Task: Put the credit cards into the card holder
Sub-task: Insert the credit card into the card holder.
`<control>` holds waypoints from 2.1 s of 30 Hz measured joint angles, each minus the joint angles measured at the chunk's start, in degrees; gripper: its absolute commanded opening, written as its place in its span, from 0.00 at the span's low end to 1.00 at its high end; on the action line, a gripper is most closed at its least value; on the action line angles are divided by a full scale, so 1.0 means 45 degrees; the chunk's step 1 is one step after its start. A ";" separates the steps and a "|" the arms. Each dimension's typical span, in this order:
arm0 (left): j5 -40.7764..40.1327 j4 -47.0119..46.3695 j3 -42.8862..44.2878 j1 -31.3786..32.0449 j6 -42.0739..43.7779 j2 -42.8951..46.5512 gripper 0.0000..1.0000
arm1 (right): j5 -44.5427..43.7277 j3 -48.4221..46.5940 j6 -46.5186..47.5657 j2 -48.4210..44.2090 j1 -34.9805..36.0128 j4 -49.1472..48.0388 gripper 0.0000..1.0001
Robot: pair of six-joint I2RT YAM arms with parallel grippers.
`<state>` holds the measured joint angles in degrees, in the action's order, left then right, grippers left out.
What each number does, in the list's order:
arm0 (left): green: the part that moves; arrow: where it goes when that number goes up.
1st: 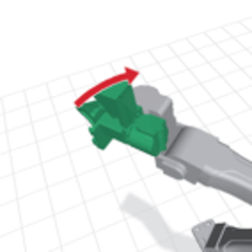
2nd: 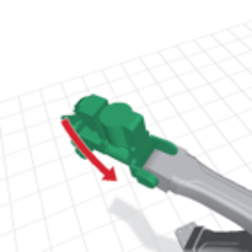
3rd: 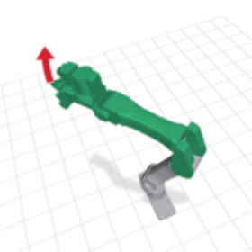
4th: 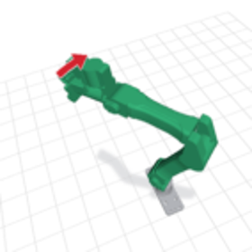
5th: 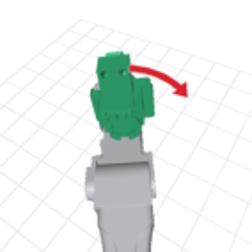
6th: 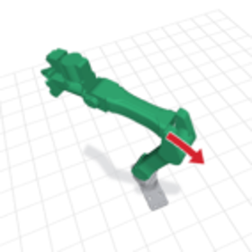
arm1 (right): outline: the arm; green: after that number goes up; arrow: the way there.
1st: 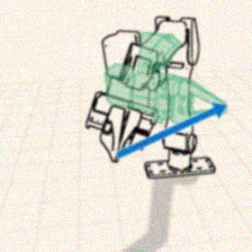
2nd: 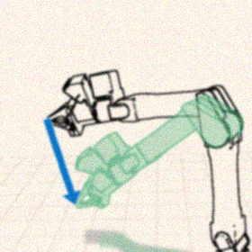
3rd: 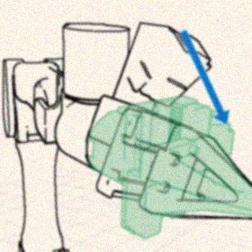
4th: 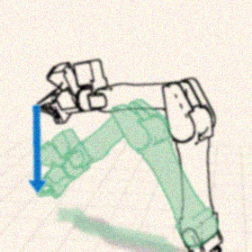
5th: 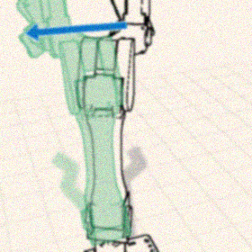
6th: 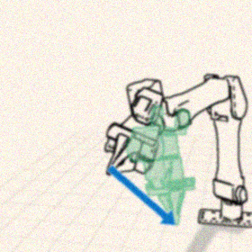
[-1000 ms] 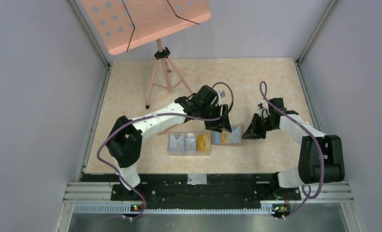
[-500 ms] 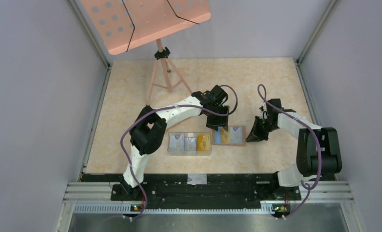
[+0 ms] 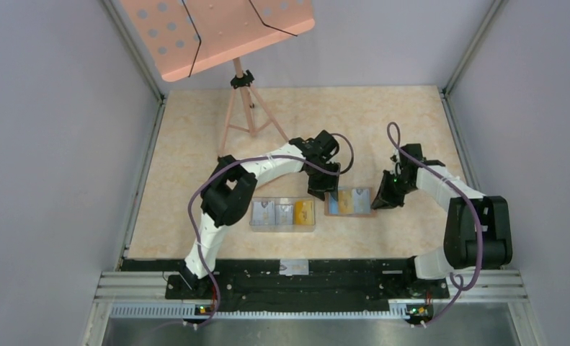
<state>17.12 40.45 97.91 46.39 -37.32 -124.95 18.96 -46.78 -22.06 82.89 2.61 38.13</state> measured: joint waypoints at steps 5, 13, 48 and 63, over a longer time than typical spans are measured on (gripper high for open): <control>0.0534 -0.0272 0.0398 0.0000 -0.0015 -0.0015 0.47 | -0.0189 0.0636 -0.0039 0.0316 -0.0165 0.0151 0.37; 0.1287 -0.1083 0.0529 0.0005 -0.0209 -0.0034 0.42 | -0.0432 0.0631 -0.0155 -0.0136 -0.0733 0.0491 0.51; 0.3419 -0.2827 0.0656 -0.0005 -0.0986 -0.0967 0.41 | 0.2200 -0.0107 -0.0151 0.2273 0.0170 -0.1530 0.01; 0.2414 -0.0423 0.2186 0.0068 -0.0559 -0.1107 0.03 | 0.2293 -0.0393 -0.0141 0.2079 0.0170 -0.1559 0.09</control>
<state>27.99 38.54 107.74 46.70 -39.83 -129.93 29.28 -48.56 -22.70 92.25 3.38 31.11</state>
